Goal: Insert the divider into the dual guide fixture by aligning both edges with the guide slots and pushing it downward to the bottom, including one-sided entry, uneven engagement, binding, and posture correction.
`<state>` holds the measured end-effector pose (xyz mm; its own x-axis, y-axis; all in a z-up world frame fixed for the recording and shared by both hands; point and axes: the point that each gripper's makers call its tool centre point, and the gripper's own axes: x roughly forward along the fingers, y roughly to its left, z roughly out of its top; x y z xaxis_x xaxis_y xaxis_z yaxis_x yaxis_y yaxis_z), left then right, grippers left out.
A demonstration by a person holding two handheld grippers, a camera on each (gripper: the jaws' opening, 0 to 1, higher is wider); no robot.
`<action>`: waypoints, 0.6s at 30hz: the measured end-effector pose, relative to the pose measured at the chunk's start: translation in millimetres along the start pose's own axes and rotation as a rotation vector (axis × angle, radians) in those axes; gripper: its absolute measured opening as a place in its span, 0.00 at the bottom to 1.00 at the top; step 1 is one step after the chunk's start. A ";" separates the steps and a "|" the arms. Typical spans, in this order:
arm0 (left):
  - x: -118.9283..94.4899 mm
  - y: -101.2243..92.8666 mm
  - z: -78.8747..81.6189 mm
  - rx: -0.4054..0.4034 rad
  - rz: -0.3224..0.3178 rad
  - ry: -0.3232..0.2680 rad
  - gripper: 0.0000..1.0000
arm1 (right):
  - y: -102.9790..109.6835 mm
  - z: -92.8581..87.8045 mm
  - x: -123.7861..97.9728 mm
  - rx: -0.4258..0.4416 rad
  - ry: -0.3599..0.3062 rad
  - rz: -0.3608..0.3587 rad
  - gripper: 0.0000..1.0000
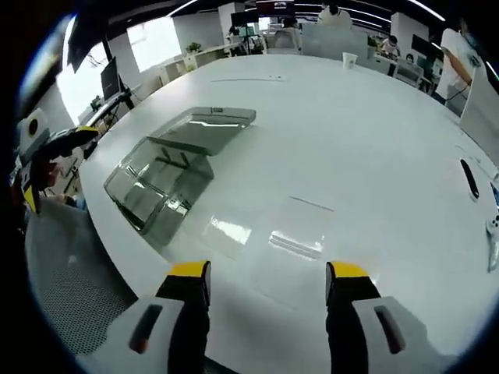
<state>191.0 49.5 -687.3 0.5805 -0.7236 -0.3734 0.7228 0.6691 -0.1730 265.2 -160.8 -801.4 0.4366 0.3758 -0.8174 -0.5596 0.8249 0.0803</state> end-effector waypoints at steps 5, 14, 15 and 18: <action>-0.4 1.5 -0.8 -0.008 0.006 0.001 0.90 | -2.8 -2.7 3.9 0.011 0.021 -0.009 0.54; -3.8 -2.3 -1.4 -0.015 0.009 0.009 0.89 | -5.5 -7.6 8.5 0.042 0.047 -0.023 0.49; -3.6 -2.4 -1.0 -0.017 0.009 0.007 0.89 | -4.9 -8.6 9.3 0.043 0.052 -0.022 0.49; -3.0 -4.3 -1.8 -0.015 0.005 0.012 0.89 | -4.5 -11.2 10.0 0.021 0.067 -0.038 0.48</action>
<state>185.4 49.1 -687.0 0.5792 -0.7184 -0.3853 0.7142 0.6750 -0.1850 264.2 -165.5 -816.3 0.4086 0.3155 -0.8564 -0.5280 0.8471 0.0601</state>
